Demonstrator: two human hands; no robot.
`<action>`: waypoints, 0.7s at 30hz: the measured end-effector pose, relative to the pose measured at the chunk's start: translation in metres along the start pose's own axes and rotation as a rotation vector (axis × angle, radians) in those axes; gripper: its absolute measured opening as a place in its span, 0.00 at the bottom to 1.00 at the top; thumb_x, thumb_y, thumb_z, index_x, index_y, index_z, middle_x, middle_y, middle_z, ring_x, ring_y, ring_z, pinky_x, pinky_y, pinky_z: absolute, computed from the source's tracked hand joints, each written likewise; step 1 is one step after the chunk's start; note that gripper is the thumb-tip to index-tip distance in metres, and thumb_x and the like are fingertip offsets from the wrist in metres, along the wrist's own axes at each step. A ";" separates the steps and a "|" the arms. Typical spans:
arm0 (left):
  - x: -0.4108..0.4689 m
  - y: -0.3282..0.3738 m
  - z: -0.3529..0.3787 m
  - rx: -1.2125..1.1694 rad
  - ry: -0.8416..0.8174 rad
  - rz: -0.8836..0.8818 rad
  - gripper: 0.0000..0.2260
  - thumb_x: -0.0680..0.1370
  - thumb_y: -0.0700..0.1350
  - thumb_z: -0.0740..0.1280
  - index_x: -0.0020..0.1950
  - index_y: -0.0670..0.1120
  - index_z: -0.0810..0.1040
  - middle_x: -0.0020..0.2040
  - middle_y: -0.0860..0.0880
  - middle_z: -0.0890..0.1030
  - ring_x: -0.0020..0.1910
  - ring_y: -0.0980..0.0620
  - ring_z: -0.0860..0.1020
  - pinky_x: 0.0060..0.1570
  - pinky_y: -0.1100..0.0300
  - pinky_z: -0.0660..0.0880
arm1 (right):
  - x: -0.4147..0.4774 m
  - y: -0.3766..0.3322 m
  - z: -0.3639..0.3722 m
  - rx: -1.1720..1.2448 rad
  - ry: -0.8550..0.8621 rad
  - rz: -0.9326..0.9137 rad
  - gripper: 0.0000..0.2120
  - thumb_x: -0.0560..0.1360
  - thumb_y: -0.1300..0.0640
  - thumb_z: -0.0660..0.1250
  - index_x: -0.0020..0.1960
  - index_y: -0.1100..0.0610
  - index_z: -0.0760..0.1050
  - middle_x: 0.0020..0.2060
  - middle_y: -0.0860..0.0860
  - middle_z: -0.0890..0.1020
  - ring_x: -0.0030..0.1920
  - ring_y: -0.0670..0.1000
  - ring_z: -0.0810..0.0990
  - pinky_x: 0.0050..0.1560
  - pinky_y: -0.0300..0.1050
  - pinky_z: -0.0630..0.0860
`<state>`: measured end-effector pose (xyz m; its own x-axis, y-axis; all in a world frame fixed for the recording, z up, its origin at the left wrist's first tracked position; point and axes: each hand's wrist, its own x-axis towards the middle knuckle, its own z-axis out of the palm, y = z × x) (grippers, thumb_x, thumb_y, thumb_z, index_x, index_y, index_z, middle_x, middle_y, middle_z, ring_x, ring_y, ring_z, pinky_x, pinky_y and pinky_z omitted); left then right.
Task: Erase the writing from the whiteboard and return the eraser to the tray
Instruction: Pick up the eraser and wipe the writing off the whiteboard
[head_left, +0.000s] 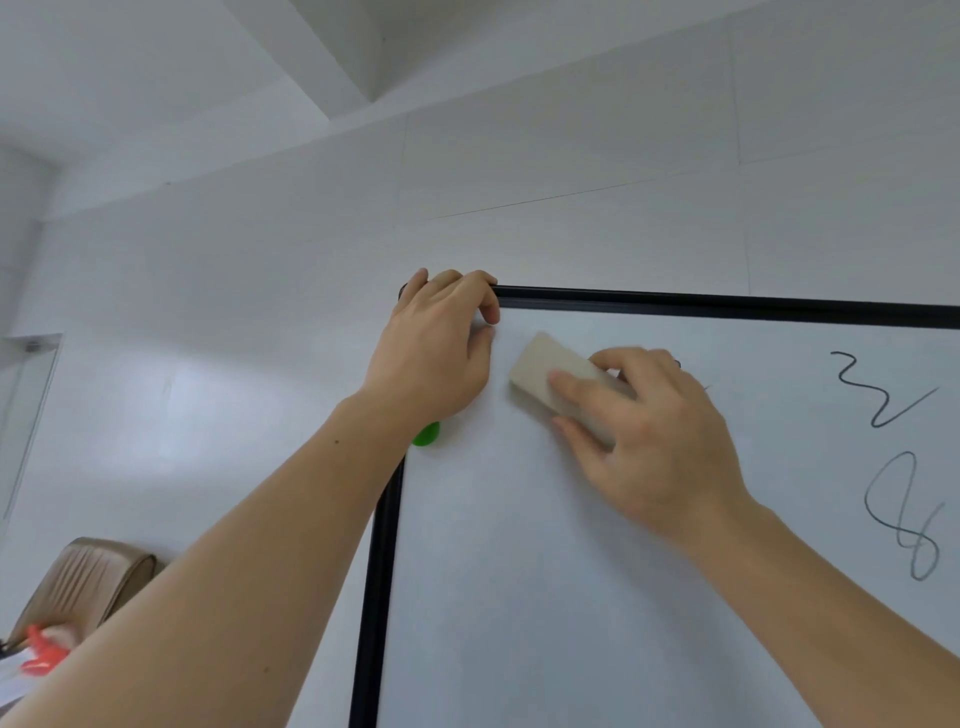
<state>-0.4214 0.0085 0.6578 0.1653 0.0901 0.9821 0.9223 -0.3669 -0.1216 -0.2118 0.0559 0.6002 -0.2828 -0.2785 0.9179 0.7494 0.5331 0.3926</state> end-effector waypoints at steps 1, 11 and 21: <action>0.000 0.000 0.000 -0.001 0.003 -0.001 0.05 0.77 0.37 0.64 0.52 0.43 0.75 0.60 0.49 0.79 0.62 0.48 0.75 0.77 0.55 0.52 | 0.006 0.006 -0.001 -0.010 0.017 0.046 0.14 0.71 0.54 0.75 0.56 0.52 0.83 0.50 0.57 0.80 0.46 0.63 0.78 0.41 0.56 0.78; 0.000 0.005 0.003 0.073 0.034 0.011 0.06 0.75 0.38 0.65 0.52 0.43 0.76 0.53 0.47 0.82 0.57 0.45 0.76 0.74 0.54 0.56 | 0.000 0.009 -0.003 0.005 -0.009 0.002 0.16 0.71 0.53 0.76 0.57 0.53 0.82 0.50 0.58 0.79 0.46 0.62 0.77 0.41 0.56 0.77; 0.019 0.037 0.018 0.127 -0.135 0.081 0.21 0.77 0.46 0.65 0.70 0.48 0.72 0.66 0.48 0.79 0.67 0.45 0.73 0.76 0.47 0.55 | -0.005 0.077 -0.029 -0.084 0.135 0.284 0.17 0.72 0.50 0.74 0.60 0.50 0.81 0.54 0.53 0.77 0.50 0.58 0.75 0.41 0.54 0.78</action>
<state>-0.3776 0.0133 0.6697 0.2783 0.1918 0.9411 0.9393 -0.2591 -0.2249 -0.1358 0.0753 0.6240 0.0228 -0.2347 0.9718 0.8353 0.5386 0.1104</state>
